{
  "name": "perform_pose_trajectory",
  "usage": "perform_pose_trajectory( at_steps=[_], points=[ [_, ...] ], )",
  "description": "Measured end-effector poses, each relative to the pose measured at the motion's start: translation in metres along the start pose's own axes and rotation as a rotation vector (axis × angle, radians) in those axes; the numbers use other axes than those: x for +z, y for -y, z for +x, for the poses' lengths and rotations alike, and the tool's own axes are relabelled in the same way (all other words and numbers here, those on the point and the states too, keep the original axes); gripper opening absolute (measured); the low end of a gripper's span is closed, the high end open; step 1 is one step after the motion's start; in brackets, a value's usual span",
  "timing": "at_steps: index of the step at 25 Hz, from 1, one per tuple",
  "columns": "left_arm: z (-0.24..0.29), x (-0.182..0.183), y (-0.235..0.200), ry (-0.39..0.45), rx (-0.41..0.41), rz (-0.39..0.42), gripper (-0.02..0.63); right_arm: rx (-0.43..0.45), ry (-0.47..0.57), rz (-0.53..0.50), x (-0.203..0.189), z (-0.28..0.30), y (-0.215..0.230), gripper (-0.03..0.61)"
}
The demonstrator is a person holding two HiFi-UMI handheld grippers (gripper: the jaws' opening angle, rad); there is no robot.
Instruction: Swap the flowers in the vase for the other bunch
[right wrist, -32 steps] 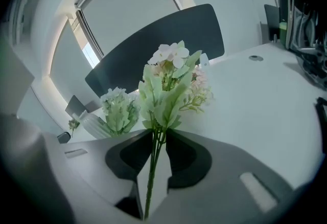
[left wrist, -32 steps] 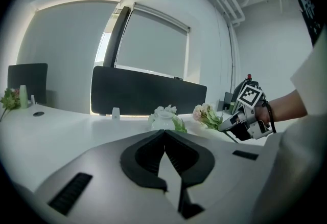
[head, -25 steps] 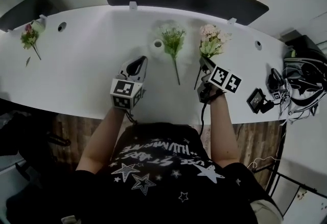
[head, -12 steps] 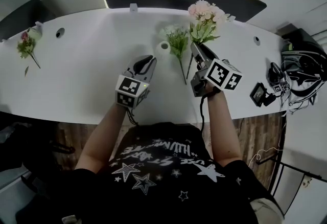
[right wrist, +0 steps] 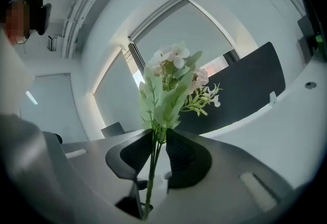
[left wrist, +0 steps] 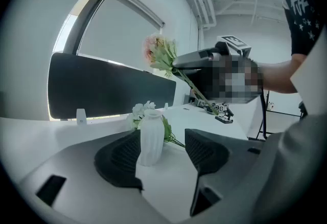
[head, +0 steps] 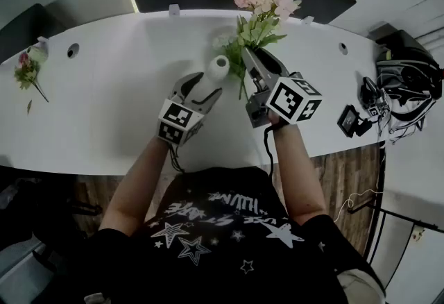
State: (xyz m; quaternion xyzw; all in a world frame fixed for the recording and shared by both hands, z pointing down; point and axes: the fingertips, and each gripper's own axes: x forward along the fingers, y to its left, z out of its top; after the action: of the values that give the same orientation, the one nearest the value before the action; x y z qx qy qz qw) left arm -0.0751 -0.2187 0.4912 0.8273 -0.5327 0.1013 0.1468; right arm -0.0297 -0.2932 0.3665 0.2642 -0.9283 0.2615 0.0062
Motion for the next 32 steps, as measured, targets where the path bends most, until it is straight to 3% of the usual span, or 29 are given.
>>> perform_pose_trajectory(
  at_steps=[8,21,32],
  points=[
    [0.028,-0.009,-0.007,0.014,0.093,0.048,0.325,0.09,0.058,-0.043,0.004,0.006,0.002,0.081],
    [0.064,0.002,-0.024,-0.017,0.201,0.096,0.334,0.221,0.066,-0.066,0.034,0.033,0.001,0.081],
    [0.072,-0.017,-0.04,-0.025,0.177,0.066,0.328,0.247,0.088,-0.055,0.029,0.07,-0.004,0.081]
  ],
)
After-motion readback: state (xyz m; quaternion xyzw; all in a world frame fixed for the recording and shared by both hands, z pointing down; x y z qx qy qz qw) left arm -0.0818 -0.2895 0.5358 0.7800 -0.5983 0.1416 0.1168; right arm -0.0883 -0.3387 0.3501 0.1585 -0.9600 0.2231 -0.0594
